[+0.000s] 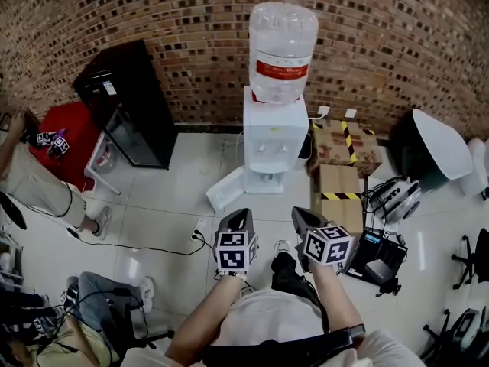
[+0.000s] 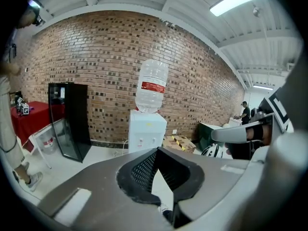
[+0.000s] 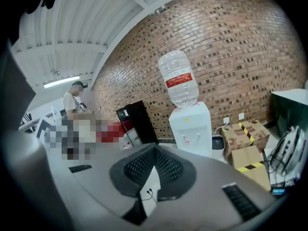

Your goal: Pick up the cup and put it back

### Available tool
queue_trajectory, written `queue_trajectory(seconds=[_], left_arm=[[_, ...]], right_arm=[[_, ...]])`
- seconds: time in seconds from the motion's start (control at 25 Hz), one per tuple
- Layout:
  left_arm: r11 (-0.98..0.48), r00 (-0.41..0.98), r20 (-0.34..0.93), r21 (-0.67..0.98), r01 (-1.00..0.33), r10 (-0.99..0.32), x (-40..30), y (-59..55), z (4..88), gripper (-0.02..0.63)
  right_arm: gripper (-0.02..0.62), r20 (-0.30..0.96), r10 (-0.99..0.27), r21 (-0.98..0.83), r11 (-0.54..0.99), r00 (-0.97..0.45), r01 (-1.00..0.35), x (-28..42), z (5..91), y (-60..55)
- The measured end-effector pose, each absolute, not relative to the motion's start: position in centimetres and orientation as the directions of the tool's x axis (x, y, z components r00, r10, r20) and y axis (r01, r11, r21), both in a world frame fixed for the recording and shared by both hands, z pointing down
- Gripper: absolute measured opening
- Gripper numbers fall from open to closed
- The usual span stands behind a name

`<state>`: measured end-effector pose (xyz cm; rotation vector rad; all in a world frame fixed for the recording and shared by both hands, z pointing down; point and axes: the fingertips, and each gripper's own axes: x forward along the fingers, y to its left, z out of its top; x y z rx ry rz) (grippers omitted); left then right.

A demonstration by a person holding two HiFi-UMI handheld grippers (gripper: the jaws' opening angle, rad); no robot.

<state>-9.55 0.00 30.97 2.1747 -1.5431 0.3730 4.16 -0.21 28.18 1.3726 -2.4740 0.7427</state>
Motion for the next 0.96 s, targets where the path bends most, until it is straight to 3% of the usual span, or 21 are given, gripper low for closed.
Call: queue_trajectory(seconds=[0.96], left_arm=[[-0.307,0.382,0.454,0.232,-0.923,-0.805,-7.6,-0.7,30.9,0.0]], right_arm=[[0.012,0.459,-0.716,-0.287,0.441,-0.526,-0.85,4.8,29.3,0.5]])
